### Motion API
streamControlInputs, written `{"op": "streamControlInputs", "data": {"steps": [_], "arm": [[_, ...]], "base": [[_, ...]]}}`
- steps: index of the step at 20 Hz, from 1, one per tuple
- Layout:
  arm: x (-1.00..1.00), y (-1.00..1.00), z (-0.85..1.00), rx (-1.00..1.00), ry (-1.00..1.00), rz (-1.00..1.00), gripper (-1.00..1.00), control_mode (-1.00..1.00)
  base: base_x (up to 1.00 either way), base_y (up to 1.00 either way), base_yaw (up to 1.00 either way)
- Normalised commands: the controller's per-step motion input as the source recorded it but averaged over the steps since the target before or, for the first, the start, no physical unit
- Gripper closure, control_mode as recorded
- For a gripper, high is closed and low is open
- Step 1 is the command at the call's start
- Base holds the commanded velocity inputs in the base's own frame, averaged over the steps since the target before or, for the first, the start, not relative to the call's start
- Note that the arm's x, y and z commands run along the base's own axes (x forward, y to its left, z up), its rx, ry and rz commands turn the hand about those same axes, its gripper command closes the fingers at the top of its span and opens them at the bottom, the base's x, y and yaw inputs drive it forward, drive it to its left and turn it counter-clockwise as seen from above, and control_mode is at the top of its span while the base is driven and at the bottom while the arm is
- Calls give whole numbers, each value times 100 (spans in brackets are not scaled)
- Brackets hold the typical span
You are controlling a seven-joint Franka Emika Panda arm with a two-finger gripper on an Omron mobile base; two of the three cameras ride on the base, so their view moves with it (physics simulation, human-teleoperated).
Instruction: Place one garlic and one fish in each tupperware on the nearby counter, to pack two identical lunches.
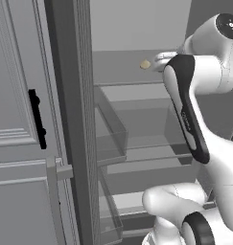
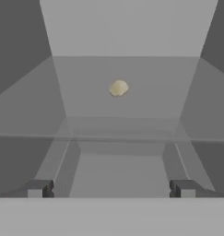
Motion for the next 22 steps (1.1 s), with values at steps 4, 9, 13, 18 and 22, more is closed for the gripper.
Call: {"op": "streamControlInputs", "data": {"steps": [4, 9, 13, 18, 22], "arm": [[100, 3, -12, 0, 2, 0, -100, -100], [100, 0, -25, 0, 11, 0, -100, -100], [100, 0, -18, 0, 11, 0, -100, -100], [76, -5, -14, 0, 0, 0, -100, -100], [63, -10, -12, 0, 3, 1, -100, -100]], "base": [[0, 0, 0], [0, 0, 0], [0, 0, 0], [0, 0, 0], [0, 0, 0]]}}
